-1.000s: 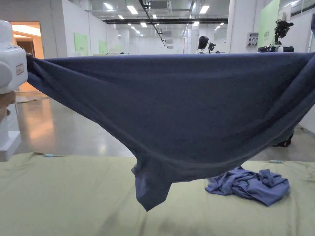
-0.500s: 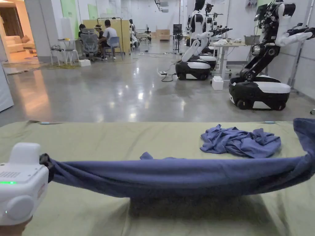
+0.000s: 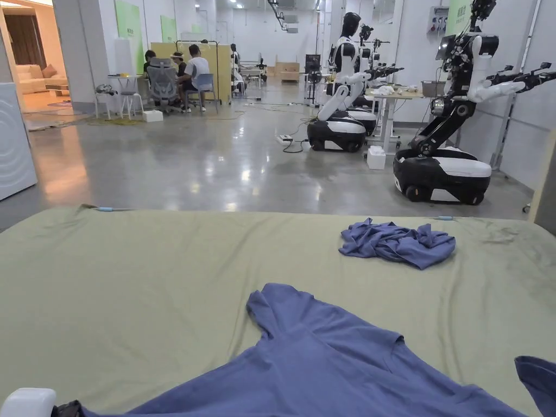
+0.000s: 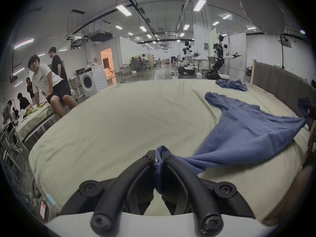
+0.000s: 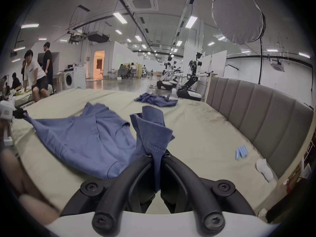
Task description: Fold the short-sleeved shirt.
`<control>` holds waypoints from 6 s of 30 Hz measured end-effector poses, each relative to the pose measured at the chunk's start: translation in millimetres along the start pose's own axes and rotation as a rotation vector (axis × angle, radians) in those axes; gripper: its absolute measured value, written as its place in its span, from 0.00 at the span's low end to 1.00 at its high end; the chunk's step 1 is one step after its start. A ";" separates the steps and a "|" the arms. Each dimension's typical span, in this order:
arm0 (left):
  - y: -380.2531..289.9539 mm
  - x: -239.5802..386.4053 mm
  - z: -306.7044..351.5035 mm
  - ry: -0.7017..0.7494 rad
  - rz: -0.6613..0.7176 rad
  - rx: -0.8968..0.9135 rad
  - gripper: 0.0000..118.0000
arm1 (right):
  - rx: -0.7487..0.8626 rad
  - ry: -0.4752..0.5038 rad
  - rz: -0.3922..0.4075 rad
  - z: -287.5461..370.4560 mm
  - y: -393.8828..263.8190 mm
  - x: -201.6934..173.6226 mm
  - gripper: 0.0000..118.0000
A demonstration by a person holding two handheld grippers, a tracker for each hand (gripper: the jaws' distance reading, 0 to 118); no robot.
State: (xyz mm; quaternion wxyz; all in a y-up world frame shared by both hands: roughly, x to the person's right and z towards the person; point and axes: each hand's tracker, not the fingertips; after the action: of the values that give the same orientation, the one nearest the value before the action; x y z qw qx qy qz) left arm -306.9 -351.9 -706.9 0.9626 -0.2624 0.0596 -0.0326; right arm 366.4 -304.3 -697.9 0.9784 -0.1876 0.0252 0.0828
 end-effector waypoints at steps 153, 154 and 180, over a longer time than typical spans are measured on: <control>546.7 -23.9 -48.2 0.202 -0.032 0.594 0.02 | 0.577 -0.059 0.005 -170.2 593.6 -54.8 0.03; 558.6 -20.2 -57.0 0.226 -0.054 0.602 0.02 | 0.592 -0.065 0.016 -178.1 605.0 -52.4 0.03; 253.2 84.5 -201.2 0.056 -0.031 0.313 0.02 | 0.290 0.027 -0.025 -267.3 222.1 -27.2 0.03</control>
State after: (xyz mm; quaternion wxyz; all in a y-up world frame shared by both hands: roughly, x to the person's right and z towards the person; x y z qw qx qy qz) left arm -241.8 -243.0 -1016.1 0.9890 -0.1092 0.0764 -0.0637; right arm 296.7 -204.2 -1024.5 0.9958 -0.0456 0.0479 0.0635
